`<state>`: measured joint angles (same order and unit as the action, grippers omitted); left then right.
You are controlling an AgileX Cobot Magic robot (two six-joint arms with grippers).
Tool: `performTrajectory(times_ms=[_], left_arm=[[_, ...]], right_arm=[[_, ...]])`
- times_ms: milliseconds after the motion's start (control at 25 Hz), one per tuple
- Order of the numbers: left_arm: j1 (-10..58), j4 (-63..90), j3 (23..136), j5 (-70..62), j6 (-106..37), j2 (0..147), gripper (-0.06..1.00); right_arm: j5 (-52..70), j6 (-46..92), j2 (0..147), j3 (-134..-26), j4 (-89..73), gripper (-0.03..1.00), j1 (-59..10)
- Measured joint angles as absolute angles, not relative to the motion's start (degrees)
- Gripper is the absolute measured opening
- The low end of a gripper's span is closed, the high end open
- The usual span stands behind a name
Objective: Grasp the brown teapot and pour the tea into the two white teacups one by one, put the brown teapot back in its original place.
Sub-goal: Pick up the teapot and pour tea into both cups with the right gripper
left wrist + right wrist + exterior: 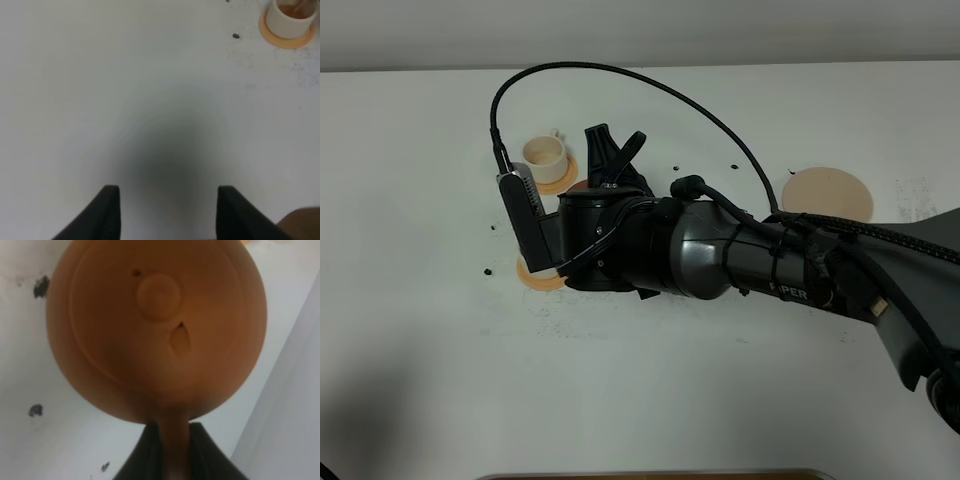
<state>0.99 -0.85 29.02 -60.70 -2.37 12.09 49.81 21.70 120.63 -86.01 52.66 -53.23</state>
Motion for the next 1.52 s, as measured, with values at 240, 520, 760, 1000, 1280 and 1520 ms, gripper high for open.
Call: performTrajectory(times_ms=[240,520,760,1000,1280,1520], left_arm=[[0.99,-0.85,29.02,-60.70,-2.37,12.09,0.46],[0.99,-0.85,29.02,-60.70,-2.37,12.09,0.46],[0.99,-0.85,29.02,-60.70,-2.37,12.09,0.46],[0.99,-0.85,29.02,-60.70,-2.37,12.09,0.46],[0.99,-0.85,29.02,-60.70,-2.37,12.09,0.46],[0.99,-0.85,29.02,-60.70,-2.37,12.09,0.46]], right_arm=[[50.39,21.75,120.63,-86.01,53.84,0.12,-53.30],[50.44,21.75,120.63,-86.01,55.93,0.12,-53.41],[49.93,22.08,120.63,-86.01,56.57,0.12,-53.91],[49.78,23.13,120.63,-86.01,57.77,0.12,-54.07],[49.47,23.64,120.63,-86.01,59.14,0.12,-54.15],[49.47,24.43,120.63,-86.01,59.88,0.12,-54.15]])
